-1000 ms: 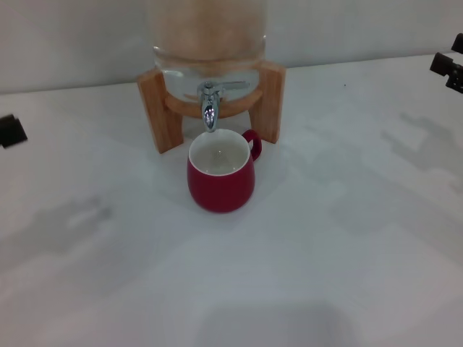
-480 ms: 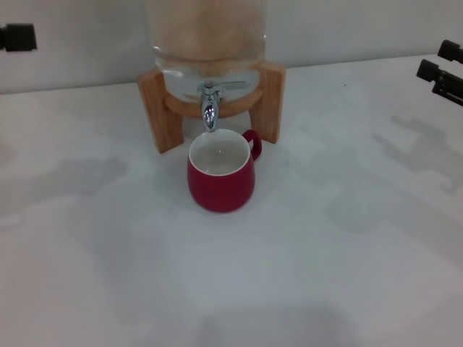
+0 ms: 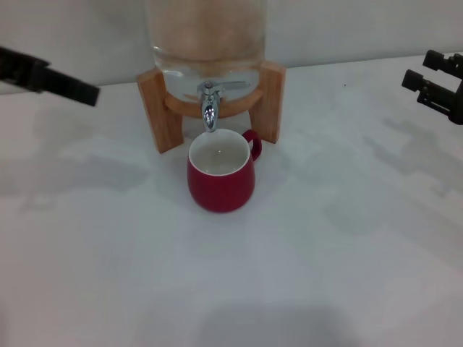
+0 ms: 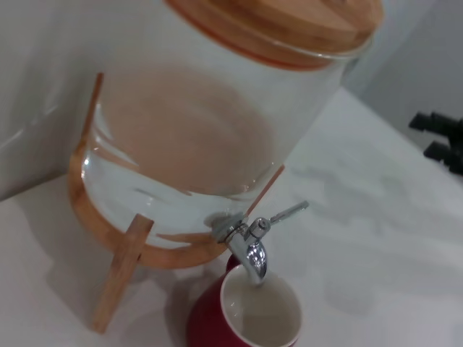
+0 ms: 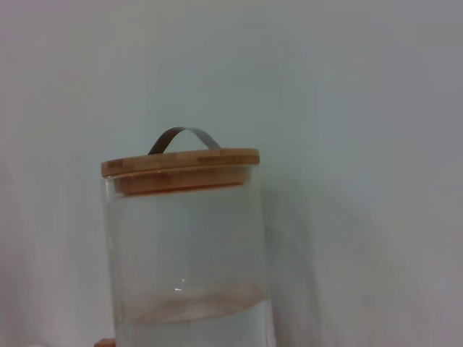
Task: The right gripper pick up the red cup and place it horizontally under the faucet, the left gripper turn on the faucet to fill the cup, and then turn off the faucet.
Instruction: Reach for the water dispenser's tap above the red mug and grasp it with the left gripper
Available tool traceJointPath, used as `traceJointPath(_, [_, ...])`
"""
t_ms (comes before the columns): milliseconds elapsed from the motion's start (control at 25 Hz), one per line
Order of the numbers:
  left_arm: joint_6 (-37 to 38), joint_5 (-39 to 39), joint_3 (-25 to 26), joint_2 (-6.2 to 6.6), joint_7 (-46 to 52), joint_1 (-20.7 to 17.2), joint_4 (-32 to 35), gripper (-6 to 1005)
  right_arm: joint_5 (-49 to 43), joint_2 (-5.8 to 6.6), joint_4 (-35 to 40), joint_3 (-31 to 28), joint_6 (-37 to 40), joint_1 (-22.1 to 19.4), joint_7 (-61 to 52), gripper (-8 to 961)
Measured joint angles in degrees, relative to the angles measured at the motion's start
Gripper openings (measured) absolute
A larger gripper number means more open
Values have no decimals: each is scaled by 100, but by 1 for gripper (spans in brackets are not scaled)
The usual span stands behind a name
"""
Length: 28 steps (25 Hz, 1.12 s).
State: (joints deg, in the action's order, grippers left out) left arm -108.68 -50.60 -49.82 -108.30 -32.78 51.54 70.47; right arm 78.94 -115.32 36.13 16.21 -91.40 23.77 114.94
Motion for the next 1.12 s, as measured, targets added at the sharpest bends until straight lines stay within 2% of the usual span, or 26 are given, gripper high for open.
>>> traceJointPath(200, [29,571,-483,-131,218,581,107,250,-14,-1,-102,8,88,61,134,590])
traceJointPath(320, [94,943,-617,-269,201,826,119,250,-18,2,-196,13,132,118,191,590])
traceJointPath(400, [168,1244,-707,-408,145,970,166,250,-27,3,-212,23,177,140,208,590])
traceJointPath(560, [345,1682,-1112,-616,95,1107,428,249,-27,0,-252,95,234,146,233,590])
traceJointPath(840, [667,2251,-1928,-1014,-187,1074,1320,249,-7,-4,-291,146,281,127,289,591])
traceJointPath(1120, [1174,2443,-2792,-1068,-384,550,2042,249,-3,2,-355,134,281,92,310,591])
